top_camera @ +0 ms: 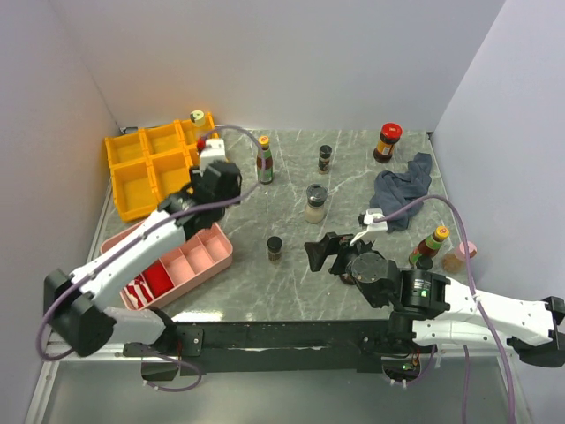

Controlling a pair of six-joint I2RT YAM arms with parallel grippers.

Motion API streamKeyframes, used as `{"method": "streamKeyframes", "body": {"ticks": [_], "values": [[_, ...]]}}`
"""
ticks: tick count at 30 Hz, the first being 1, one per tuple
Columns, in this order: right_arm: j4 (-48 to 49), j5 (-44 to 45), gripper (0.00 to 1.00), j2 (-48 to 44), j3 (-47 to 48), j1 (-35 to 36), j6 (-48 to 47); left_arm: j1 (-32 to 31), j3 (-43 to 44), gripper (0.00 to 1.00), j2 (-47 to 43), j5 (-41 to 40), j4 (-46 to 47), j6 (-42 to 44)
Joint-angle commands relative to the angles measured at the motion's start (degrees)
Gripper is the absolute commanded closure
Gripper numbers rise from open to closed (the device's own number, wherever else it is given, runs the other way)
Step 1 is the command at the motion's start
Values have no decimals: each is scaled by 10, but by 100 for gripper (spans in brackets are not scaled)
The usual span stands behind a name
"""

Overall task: Organize the condiment bottles
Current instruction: Place the bottle in the storage box.

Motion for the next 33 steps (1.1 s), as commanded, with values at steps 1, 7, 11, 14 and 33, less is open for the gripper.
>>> {"method": "streamKeyframes", "body": {"ticks": [1, 7, 11, 14, 33], "values": [[25, 2, 0, -7, -4, -2, -12, 103, 58, 99, 57, 44, 99, 55], [42, -10, 0, -34, -18, -3, -19, 187, 85, 99, 131, 108, 188, 80], [44, -15, 0, -47, -23, -3, -22, 213, 127, 99, 189, 121, 199, 86], [42, -16, 0, -55, -24, -3, -23, 228, 151, 99, 223, 139, 199, 84], [38, -7, 0, -50, -20, -3, -34, 259, 229, 99, 358, 155, 204, 104]]}}
